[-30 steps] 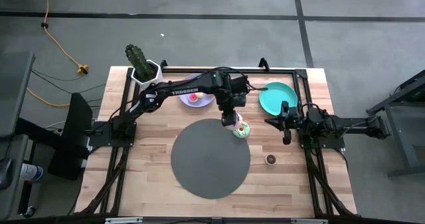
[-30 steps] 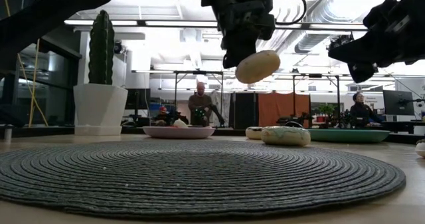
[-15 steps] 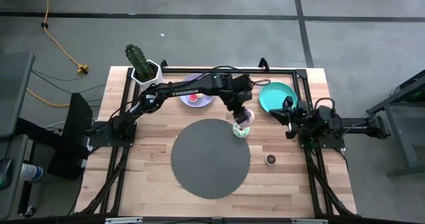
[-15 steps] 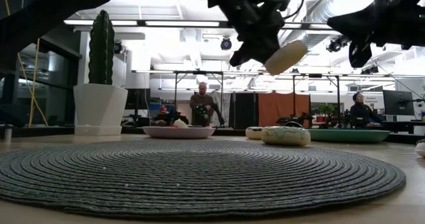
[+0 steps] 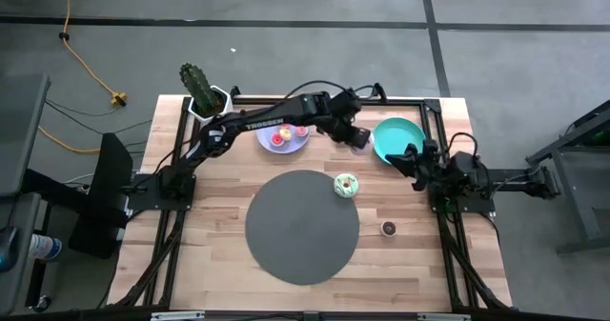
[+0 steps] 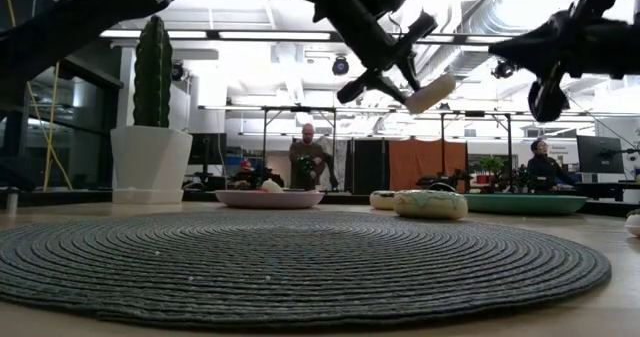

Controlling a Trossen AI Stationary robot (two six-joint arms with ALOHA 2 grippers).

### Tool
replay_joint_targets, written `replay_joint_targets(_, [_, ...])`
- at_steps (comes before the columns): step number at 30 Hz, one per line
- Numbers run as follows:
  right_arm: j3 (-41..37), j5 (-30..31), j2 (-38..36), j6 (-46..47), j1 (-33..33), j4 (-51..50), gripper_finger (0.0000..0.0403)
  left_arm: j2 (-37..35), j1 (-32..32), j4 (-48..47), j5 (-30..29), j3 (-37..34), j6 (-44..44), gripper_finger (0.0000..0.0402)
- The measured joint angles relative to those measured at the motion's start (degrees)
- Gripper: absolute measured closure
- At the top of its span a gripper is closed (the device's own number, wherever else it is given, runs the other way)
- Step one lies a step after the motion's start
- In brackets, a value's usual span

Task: Pick & Place donuts
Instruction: Put the large purple doughnut on the blue plate

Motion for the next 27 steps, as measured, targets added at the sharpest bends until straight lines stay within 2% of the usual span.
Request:
replay_joint_targets(4, [0.0, 4.8, 0.0, 7.2, 0.0, -5.6, 0.0399, 0.0, 1.4, -1.1, 0.5, 0.0, 1.4, 0.0319])
replay_joint_targets(7, [0.0, 6.1, 0.0, 10.7, 0.0, -8.4, 0.0379, 0.0, 1.6, -1.7, 0.5, 0.0, 3.3, 0.0319])
replay_joint_targets(13, [0.0, 7.0, 0.1, 15.5, -0.4, -9.4, 0.0285, 0.0, 1.4, -2.7, 0.3, 0.0, 7.4, 0.0319])
replay_joint_targets(20, [0.0, 8.7, 0.2, 18.7, -1.7, -9.2, 0.0165, 0.0, 1.5, -2.3, -0.2, 0.0, 7.8, 0.0319])
replay_joint_targets(23, [0.0, 8.8, 1.7, 18.8, -2.5, -6.7, 0.0132, 0.0, 1.4, -2.3, -0.2, 0.0, 8.1, 0.0319])
replay_joint_targets(27, [0.0, 9.0, 6.5, 18.7, -3.7, -0.4, 0.0117, 0.0, 1.4, -2.3, 0.3, 0.0, 8.3, 0.0319])
